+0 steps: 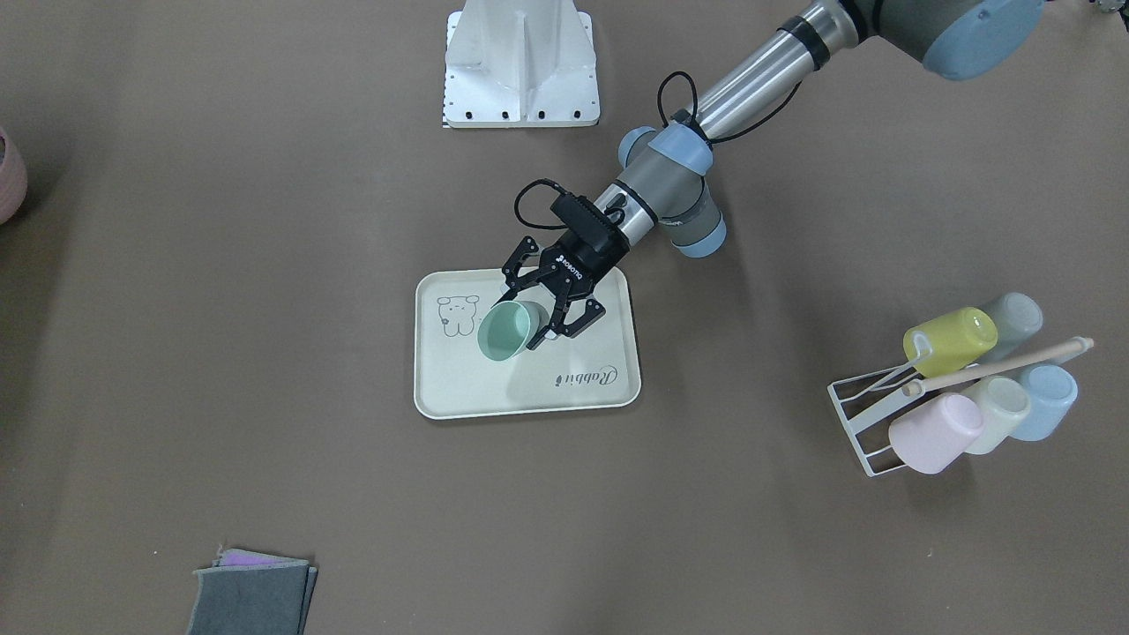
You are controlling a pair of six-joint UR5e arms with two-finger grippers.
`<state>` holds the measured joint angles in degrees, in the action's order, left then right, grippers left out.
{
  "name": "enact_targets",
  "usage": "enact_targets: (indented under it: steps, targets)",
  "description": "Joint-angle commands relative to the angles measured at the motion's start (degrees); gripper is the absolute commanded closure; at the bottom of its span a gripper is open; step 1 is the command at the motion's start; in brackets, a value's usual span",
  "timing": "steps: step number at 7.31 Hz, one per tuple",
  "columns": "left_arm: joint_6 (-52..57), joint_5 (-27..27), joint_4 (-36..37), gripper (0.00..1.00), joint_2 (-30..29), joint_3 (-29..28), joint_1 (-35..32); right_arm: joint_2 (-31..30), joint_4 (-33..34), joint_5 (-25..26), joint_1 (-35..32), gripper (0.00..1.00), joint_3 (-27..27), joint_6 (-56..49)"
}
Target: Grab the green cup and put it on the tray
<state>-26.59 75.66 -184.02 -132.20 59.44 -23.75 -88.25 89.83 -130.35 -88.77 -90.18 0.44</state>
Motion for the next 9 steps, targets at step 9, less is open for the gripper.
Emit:
enact_targets:
  steps: [9]
  targets:
    - [-0.1, 0.1, -0.9, 0.27, 0.5, -1.0, 0.9, 0.2, -0.3, -0.3, 0.3, 0.00, 0.0, 0.9]
